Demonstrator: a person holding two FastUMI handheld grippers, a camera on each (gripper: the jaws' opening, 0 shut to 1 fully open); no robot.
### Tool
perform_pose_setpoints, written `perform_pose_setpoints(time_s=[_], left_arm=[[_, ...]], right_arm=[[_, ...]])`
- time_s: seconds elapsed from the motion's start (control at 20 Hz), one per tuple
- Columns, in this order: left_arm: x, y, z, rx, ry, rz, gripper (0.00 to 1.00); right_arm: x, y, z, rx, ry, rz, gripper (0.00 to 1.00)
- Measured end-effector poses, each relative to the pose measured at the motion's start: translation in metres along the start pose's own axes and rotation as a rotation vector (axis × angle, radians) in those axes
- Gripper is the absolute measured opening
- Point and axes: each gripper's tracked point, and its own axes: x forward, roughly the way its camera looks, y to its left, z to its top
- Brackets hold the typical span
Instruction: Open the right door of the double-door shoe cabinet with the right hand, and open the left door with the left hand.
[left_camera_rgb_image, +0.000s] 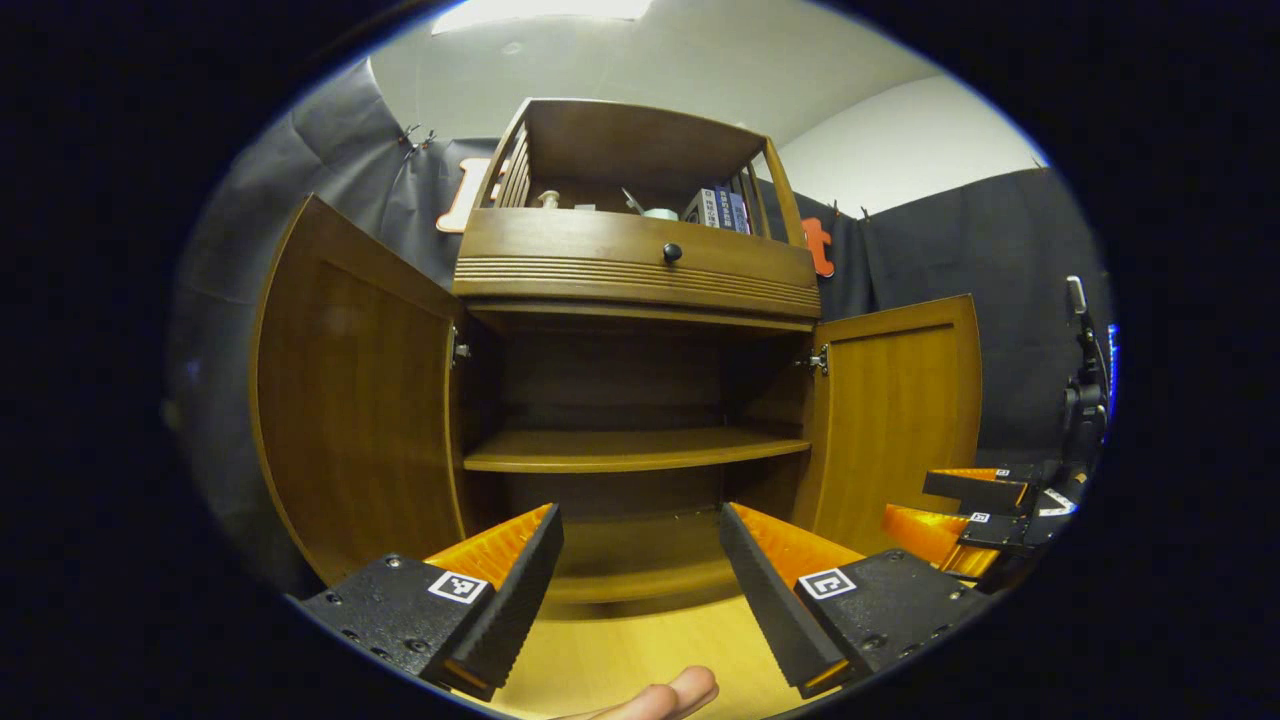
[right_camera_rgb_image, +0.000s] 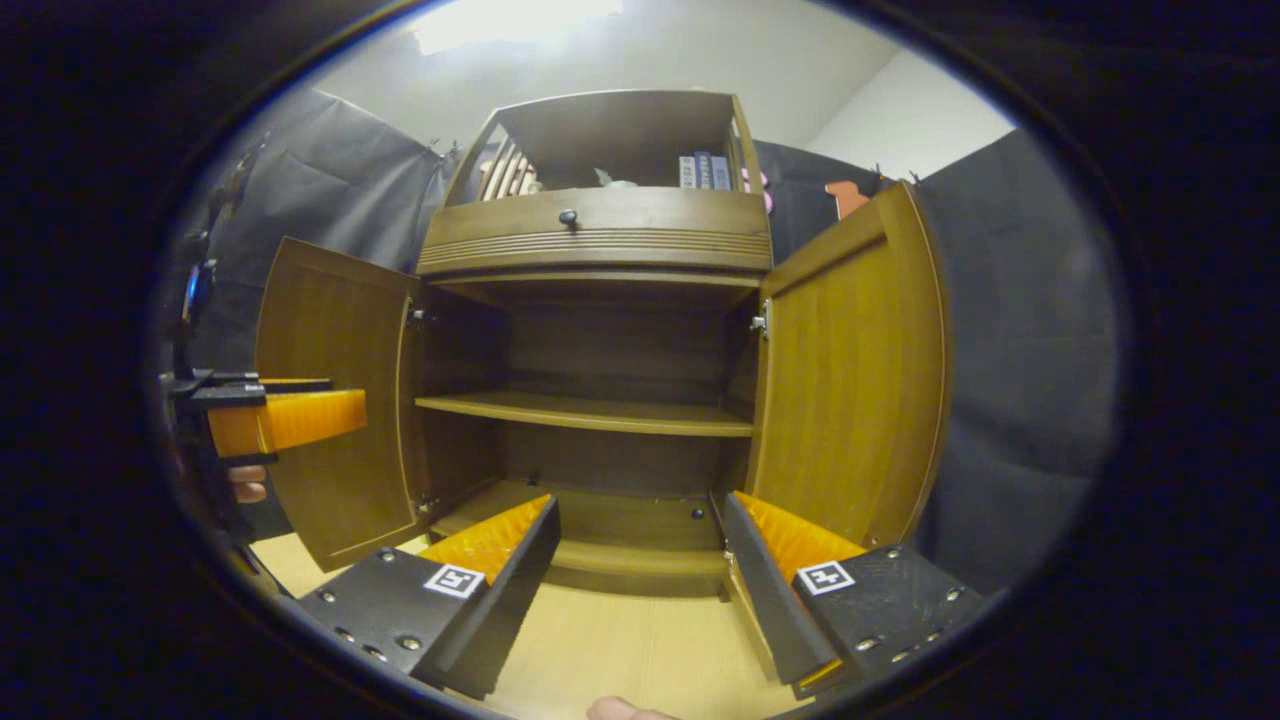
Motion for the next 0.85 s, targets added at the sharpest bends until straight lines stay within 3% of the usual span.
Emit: perform_pose_setpoints(time_s=[0.3,0.7,0.85], left_arm=[[0.000,-0.001,-0.003,0.029,0.013,0.044,0.97],[-0.024,0.054,0.008,0.091,-0.015,0.251,0.97],[-0.028,0.053,-0.003,0.060,0.002,0.240,0.97]], right_arm=[[-0.019,-0.002,0.012,-0.001,-0.043,-0.001,0.98],[-0.027,0.017,0.020,-0.005,-0.063,-0.020,0.98],[-0.034,0.030,0.012,0.018,-0.039,-0.023,0.98]])
